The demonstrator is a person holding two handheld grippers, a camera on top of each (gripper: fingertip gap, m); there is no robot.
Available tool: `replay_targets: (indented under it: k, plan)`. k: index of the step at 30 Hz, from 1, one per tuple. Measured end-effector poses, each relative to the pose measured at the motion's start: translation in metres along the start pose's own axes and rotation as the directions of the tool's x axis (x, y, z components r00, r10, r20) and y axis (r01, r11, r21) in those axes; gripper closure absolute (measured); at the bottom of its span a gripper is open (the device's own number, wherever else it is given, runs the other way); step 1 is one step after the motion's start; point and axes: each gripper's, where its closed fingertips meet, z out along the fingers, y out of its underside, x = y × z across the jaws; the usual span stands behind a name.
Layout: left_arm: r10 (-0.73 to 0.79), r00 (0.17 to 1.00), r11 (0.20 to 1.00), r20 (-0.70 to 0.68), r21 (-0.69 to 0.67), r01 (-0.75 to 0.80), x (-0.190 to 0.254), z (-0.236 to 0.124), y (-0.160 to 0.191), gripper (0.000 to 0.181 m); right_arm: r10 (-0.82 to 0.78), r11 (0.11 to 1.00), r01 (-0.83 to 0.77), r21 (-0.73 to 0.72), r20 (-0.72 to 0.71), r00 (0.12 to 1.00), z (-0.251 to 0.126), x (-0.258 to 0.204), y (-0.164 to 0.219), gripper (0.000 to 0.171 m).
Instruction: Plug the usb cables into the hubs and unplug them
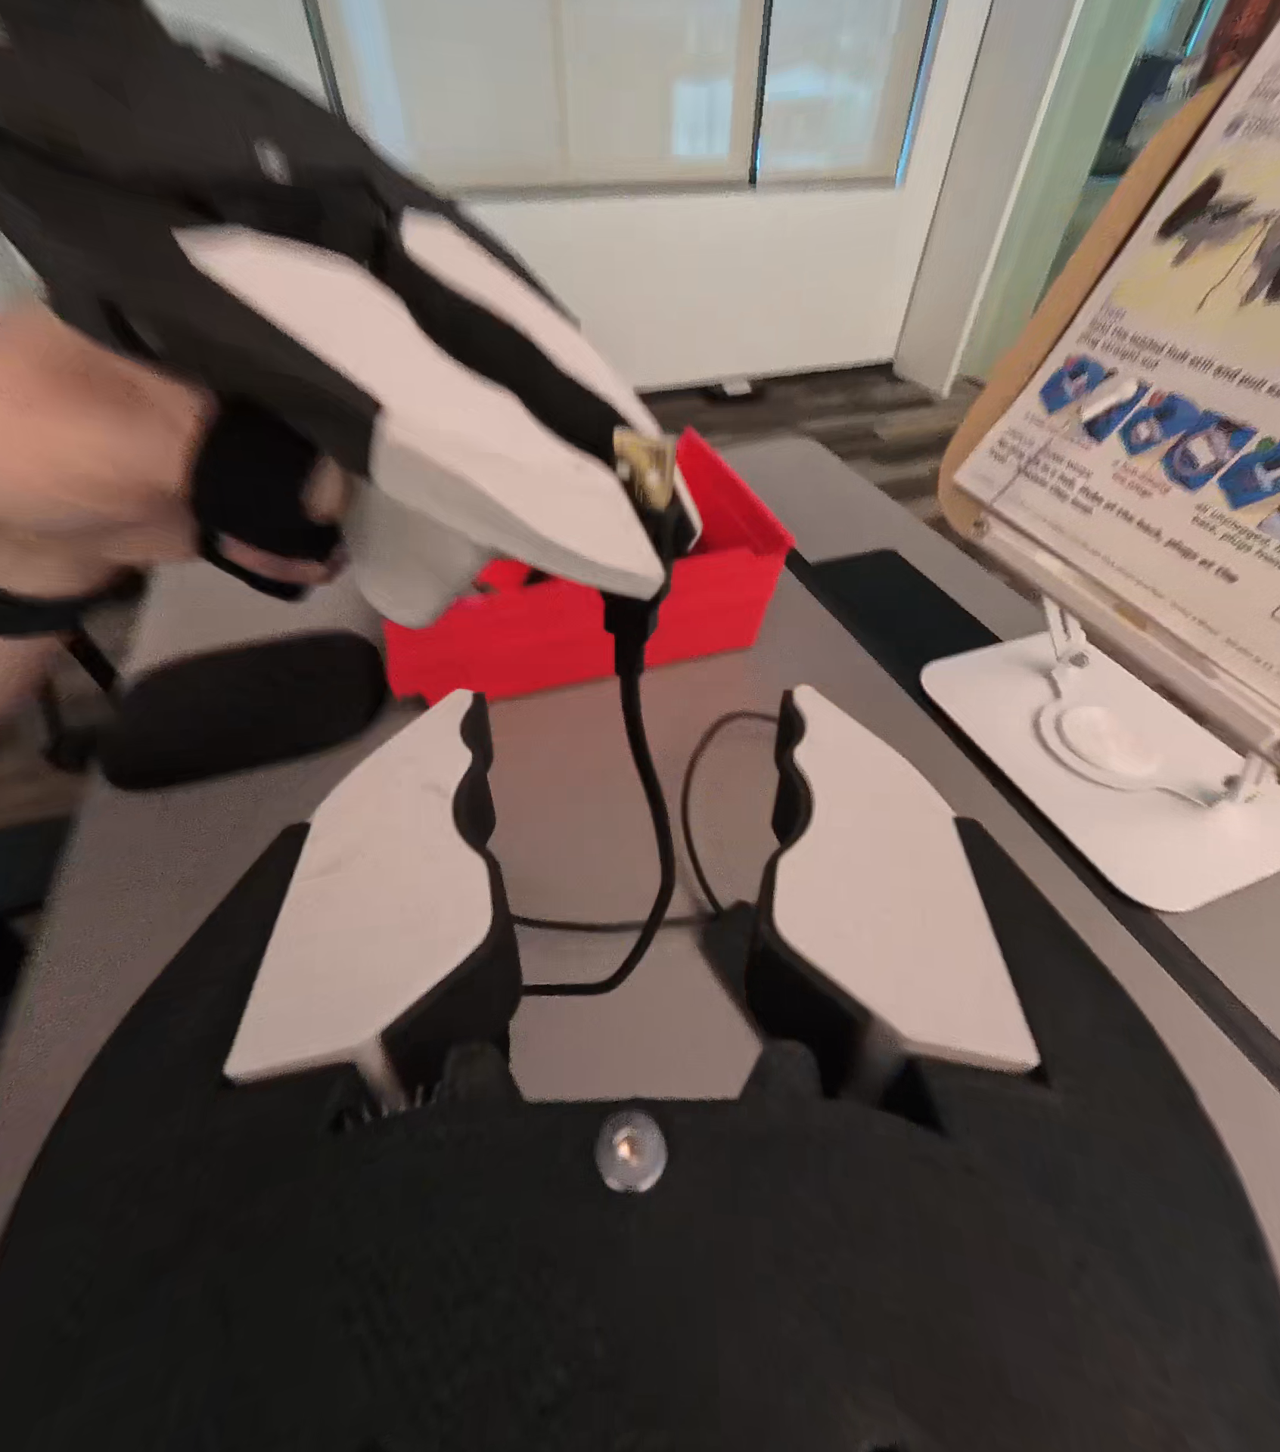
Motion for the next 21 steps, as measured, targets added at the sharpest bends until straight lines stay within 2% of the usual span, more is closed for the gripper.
replay_targets:
  k: [1, 3, 5, 8, 9, 14, 17, 21]
  plan:
    - [-0.037, 0.998, 0.999, -0.049, 0.023, 0.039, 0.002, 0.0, -0.001, 0.172, -0.029, 0.999, 0.029, -0.036, -0.012, 0.999, 0.011, 0.0, 0.01, 0.1]
    - [-0.053, 0.991, 0.997, -0.122, 0.052, 0.059, 0.009, -0.003, -0.001, 0.172, -0.068, 0.997, 0.068, -0.037, 0.003, 0.998, 0.028, -0.005, 0.018, 0.135]
    - [-0.06, 0.988, 0.994, -0.141, 0.078, 0.071, 0.007, -0.009, -0.001, 0.172, -0.099, 0.995, 0.098, 0.012, 0.081, 0.992, 0.032, -0.018, 0.017, 0.171]
    - [-0.126, 0.967, 0.979, -0.219, 0.13, 0.157, 0.0, -0.024, -0.003, 0.169, -0.052, 0.998, 0.048, 0.038, 0.117, 0.992, 0.024, -0.022, 0.007, 0.171]
    - [-0.146, 0.954, 0.971, -0.26, 0.146, 0.189, -0.002, -0.028, -0.004, 0.161, -0.065, 0.997, 0.061, 0.044, 0.106, 0.992, 0.019, -0.022, 0.003, 0.171]
    - [-0.214, 0.868, 0.957, -0.447, 0.083, 0.279, 0.0, -0.028, 0.006, 0.148, -0.155, 0.984, 0.158, -0.088, 0.037, 0.987, 0.014, -0.018, 0.013, 0.171]
    - [-0.224, 0.818, 0.96, -0.531, 0.025, 0.279, 0.006, -0.021, 0.014, 0.149, -0.191, 0.967, 0.189, -0.169, 0.009, 0.982, 0.015, -0.01, 0.025, 0.17]
    - [-0.184, 0.834, 0.98, -0.521, -0.03, 0.197, 0.009, -0.001, 0.028, 0.151, -0.228, 0.938, 0.217, -0.27, -0.009, 0.974, 0.021, -0.001, 0.043, 0.17]
